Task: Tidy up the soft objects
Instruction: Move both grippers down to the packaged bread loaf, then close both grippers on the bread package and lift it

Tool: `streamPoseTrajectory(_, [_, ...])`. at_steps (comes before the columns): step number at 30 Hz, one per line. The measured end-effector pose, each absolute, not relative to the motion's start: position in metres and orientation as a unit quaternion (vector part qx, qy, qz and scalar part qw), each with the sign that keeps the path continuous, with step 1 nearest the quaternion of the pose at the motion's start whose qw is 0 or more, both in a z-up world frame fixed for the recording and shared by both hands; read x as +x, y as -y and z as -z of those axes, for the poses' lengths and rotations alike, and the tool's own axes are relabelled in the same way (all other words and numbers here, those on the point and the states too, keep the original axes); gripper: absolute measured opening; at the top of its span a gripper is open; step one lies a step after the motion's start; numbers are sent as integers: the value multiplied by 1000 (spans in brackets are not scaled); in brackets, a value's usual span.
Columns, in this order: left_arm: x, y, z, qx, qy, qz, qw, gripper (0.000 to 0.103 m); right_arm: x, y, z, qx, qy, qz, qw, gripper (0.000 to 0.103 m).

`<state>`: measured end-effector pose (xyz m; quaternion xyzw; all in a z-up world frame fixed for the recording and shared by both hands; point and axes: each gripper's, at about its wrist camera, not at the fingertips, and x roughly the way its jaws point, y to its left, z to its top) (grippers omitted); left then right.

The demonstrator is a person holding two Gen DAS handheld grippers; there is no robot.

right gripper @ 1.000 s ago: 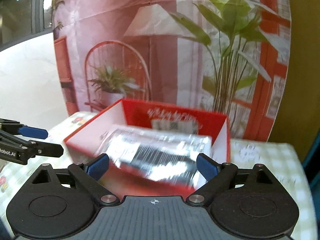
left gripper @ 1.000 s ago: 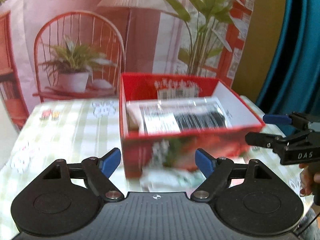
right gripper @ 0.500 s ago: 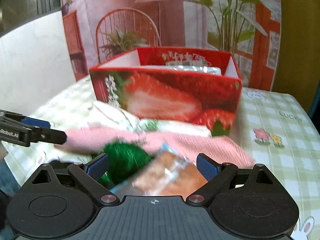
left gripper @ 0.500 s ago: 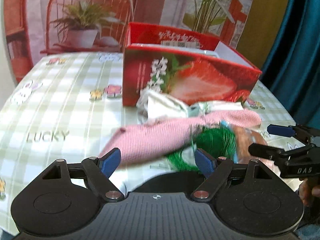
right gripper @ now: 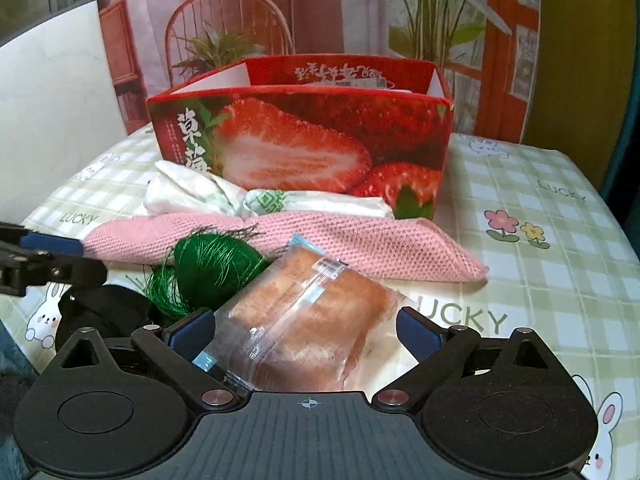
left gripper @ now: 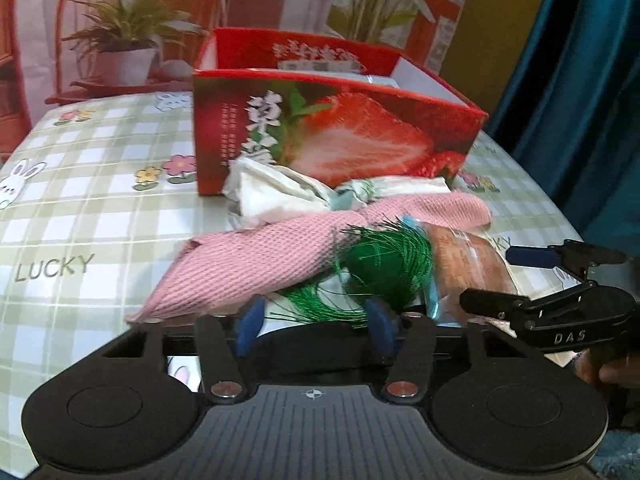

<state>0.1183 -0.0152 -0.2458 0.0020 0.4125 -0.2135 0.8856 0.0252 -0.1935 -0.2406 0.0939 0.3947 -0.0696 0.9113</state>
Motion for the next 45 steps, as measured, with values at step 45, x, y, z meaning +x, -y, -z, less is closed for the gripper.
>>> streamPoseTrajectory(45, [160,94,262,-72,-466,311,825,41,14,223,255,152,-383,47,910,63])
